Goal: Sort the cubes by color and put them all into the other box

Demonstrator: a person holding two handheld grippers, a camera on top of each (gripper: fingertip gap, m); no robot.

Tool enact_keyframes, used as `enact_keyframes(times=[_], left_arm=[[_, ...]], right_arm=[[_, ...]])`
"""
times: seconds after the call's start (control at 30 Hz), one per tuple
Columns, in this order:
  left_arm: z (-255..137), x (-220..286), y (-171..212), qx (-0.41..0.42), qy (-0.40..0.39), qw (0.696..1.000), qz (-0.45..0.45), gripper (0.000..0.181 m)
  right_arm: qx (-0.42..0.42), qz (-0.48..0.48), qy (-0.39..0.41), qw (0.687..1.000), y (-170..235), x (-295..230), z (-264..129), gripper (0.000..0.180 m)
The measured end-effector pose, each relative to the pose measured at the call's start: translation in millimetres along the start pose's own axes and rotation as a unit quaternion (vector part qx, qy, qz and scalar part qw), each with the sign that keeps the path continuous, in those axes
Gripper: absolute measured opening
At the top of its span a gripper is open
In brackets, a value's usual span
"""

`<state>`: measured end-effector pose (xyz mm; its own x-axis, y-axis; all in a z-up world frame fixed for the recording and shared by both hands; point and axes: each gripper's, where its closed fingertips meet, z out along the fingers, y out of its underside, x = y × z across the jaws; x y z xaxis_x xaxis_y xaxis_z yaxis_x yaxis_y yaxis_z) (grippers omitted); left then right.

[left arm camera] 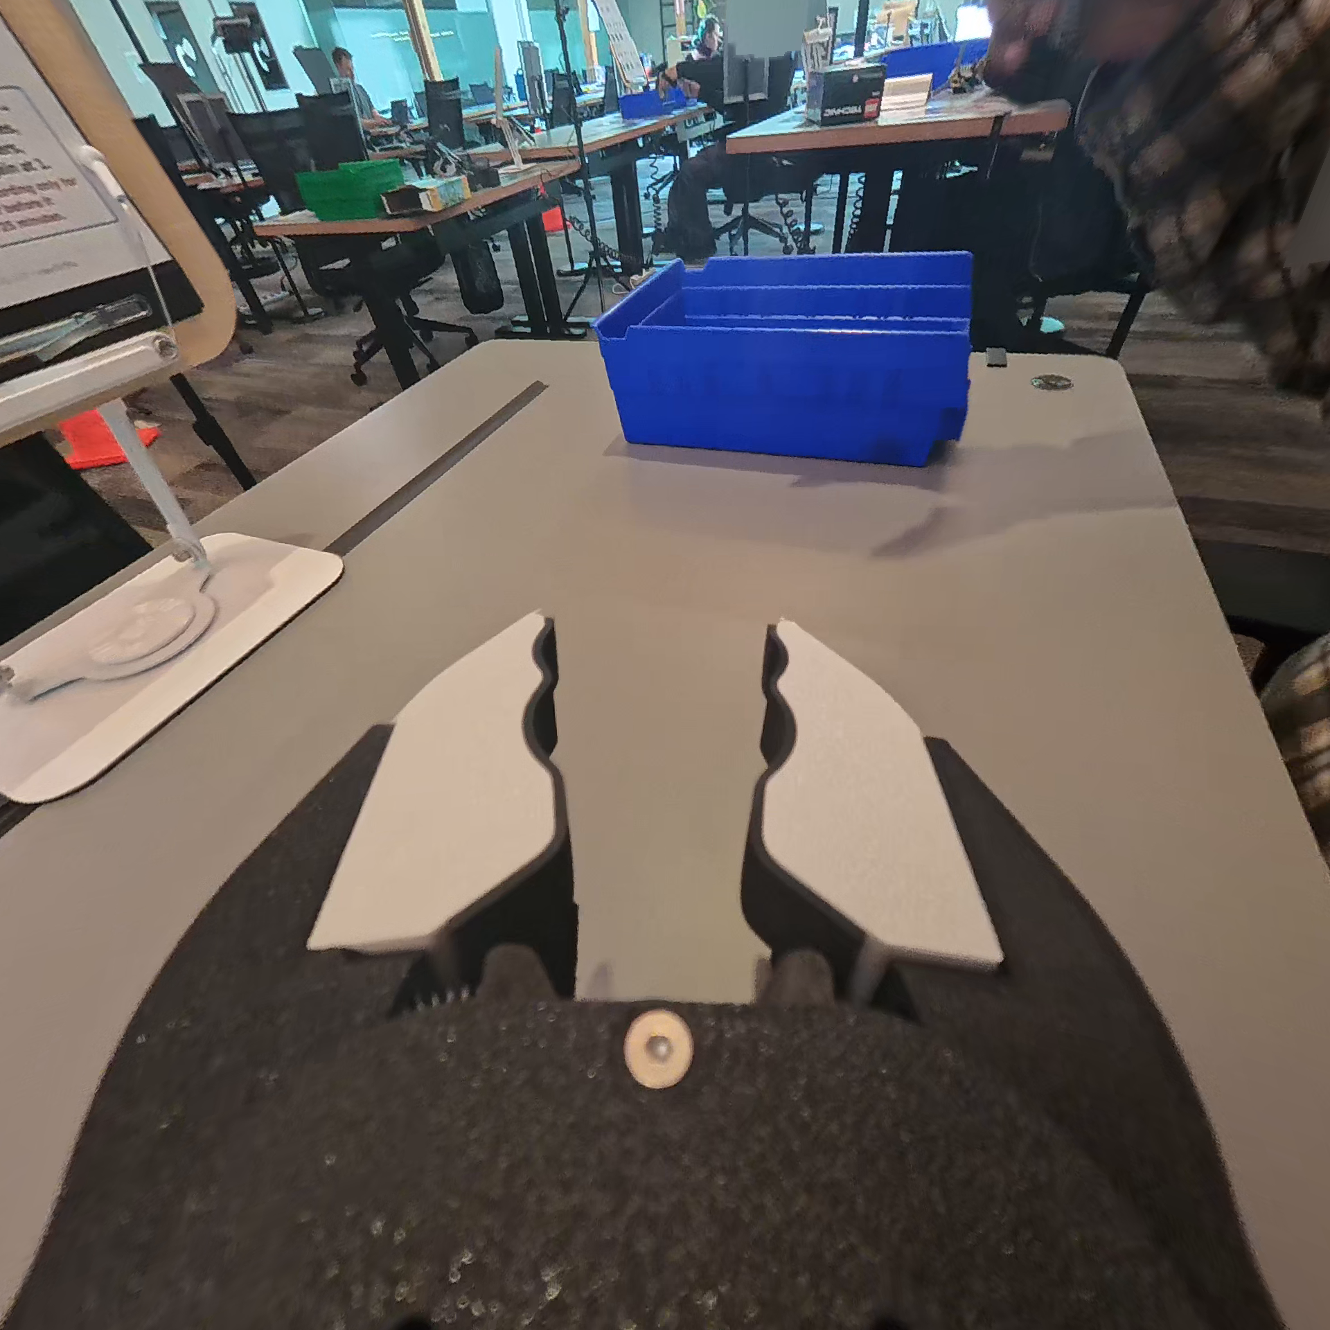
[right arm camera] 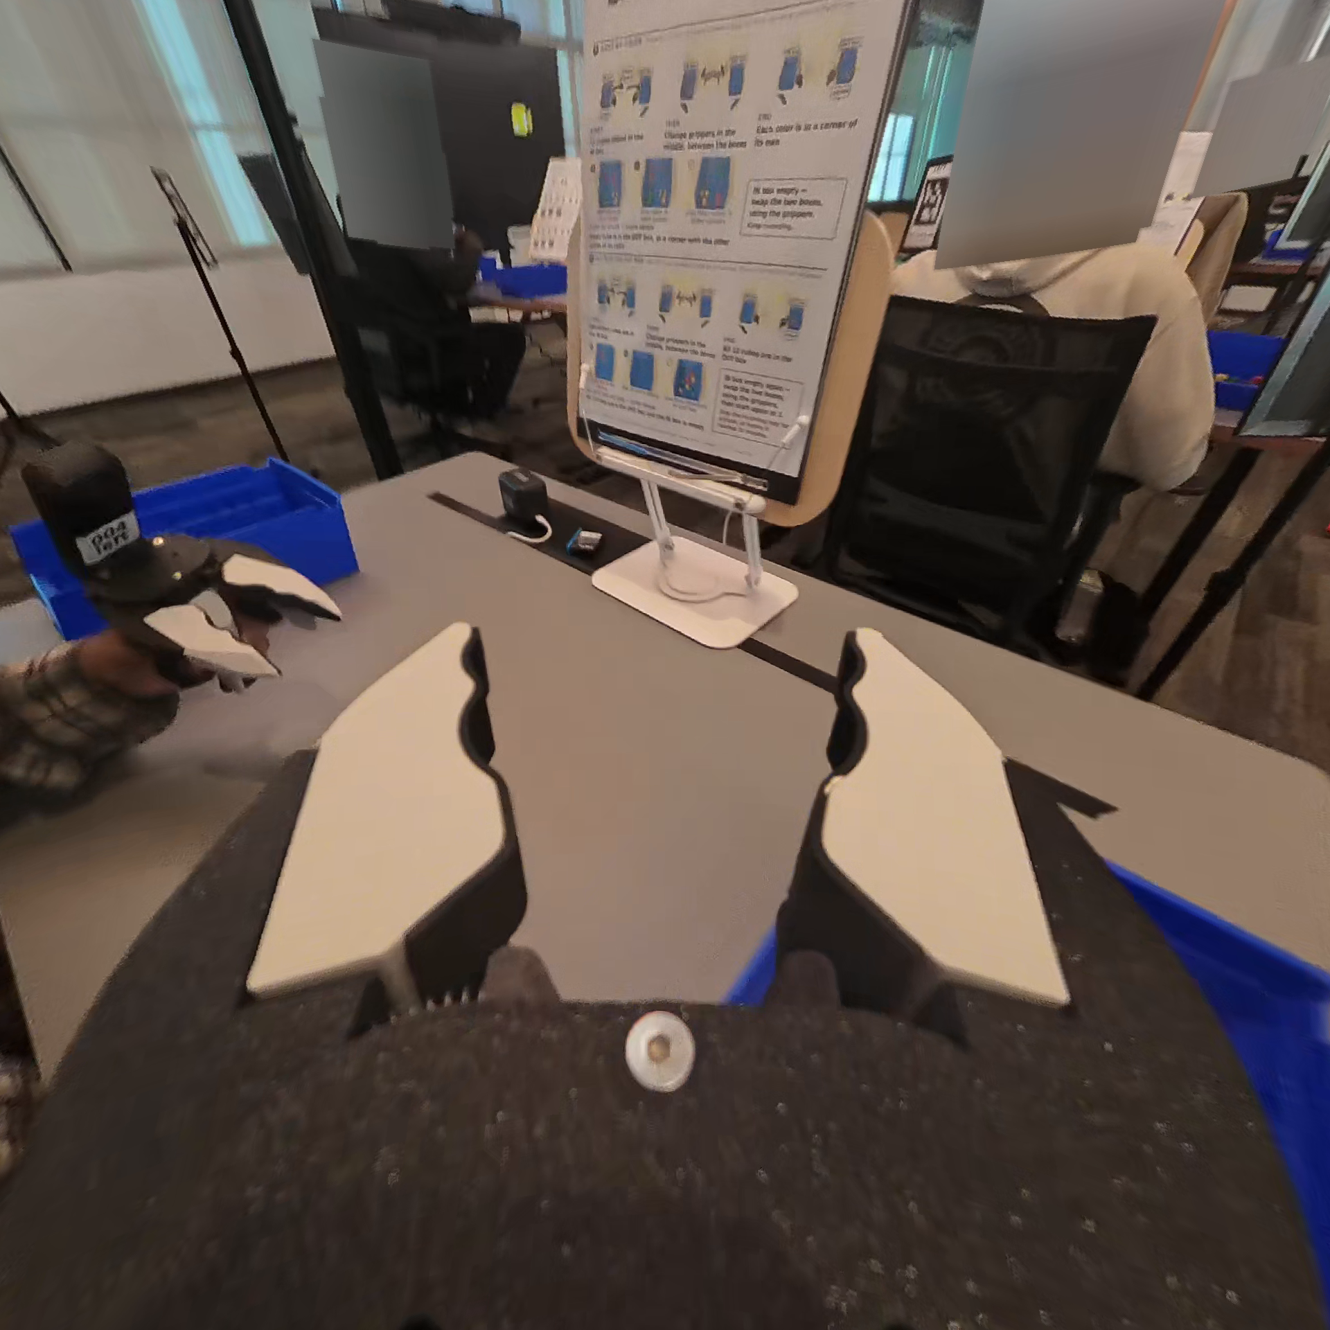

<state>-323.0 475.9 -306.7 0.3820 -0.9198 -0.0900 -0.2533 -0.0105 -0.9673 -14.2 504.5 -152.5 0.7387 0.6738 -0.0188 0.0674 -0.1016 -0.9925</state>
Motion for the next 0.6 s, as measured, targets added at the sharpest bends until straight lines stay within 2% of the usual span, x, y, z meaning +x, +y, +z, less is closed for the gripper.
enact_keyframes(times=[0.27,0.4,0.5,0.6], left_arm=[[-35,10,6,0.020,-0.024,1.000,-0.004,0.054],[-66,8,3,0.015,-0.051,0.999,0.002,0.056],[-122,-14,-11,-0.008,-0.111,0.993,0.024,0.055],[-204,-64,-13,-0.095,-0.203,0.973,0.055,0.055]], right_arm=[[0.070,0.068,-0.012,0.995,97,-47,94,0.093],[0.092,0.071,-0.002,0.993,130,-51,118,0.091],[0.096,0.070,-0.022,0.993,137,-60,119,0.088],[0.090,0.033,-0.003,0.995,146,-57,117,0.087]])
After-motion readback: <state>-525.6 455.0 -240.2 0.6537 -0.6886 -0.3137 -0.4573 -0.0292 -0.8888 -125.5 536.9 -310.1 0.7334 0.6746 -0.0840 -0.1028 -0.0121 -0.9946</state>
